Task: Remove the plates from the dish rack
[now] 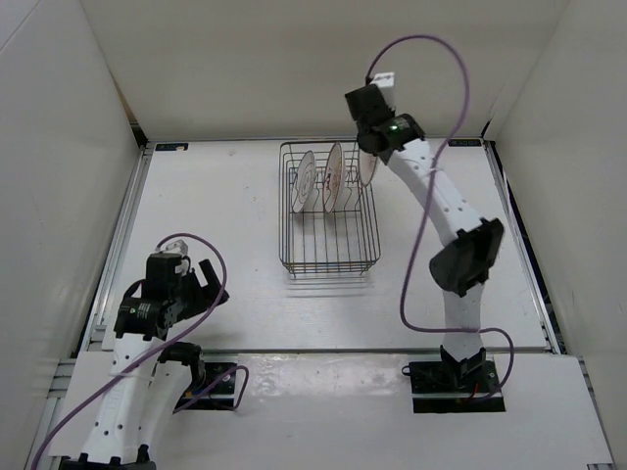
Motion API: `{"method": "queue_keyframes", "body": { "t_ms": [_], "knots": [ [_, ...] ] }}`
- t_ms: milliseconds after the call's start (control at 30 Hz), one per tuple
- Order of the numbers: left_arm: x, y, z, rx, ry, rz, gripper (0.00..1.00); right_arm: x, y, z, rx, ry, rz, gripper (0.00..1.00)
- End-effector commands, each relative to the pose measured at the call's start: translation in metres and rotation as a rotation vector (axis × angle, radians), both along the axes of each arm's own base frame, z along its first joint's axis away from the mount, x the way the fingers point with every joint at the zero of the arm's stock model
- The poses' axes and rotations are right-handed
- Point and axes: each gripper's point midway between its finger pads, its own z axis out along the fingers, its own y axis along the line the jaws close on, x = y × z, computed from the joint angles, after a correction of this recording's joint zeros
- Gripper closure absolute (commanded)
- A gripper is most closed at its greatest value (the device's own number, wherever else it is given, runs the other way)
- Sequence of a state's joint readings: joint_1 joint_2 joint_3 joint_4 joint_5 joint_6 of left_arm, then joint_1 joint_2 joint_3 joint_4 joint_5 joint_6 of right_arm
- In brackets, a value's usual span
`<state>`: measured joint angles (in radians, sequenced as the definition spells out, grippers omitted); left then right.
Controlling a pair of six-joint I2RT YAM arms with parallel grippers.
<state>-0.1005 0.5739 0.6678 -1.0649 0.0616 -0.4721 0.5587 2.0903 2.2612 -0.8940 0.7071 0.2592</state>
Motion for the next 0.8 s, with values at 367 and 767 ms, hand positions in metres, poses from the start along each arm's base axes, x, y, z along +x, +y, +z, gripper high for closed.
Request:
{"method": "queue_keyframes", "body": {
  "t_ms": [367,767],
  "knots": [
    [-0.005,-0.008,-0.004,-0.034,0.013,-0.022,0.01,-0.109,-0.178,0.051,0.526,-0.187,-0.334,1.0],
    [-0.006,-0.031,-0.012,-0.105,0.027,-0.127,0.01,-0.127,-0.226,-0.066,0.868,-0.075,-0.416,1.0]
  ]
}}
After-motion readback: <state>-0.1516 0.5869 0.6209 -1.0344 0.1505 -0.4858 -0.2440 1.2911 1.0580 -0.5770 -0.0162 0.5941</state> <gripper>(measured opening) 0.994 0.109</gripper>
